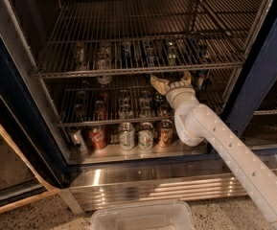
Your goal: Pick green can from middle shelf of fridge
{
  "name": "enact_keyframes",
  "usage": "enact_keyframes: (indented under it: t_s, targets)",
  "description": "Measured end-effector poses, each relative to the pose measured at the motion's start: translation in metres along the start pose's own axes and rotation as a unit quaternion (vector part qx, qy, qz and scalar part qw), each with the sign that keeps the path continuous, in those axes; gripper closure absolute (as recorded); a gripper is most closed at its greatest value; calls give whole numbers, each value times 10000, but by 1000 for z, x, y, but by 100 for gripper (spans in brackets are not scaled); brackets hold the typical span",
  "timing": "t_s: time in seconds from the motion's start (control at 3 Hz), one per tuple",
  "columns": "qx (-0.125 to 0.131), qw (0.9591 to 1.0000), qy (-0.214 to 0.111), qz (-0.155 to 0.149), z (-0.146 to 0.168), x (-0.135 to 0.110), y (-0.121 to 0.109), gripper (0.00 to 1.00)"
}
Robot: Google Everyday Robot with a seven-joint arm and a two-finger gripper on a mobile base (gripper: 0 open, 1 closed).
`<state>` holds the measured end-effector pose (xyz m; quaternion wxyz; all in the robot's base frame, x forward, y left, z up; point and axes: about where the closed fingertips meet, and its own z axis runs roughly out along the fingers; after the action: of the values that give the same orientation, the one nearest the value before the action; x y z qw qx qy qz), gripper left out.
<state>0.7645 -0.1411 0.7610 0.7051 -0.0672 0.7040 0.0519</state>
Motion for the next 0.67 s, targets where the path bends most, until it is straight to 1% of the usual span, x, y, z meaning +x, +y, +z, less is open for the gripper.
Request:
enact_keyframes:
  t_s: [0.33,0.67]
  targets:
    - [19,10000,-31,-19,5,-1,-1,27]
    - [44,9999,-111,-116,17,-8,-5,30]
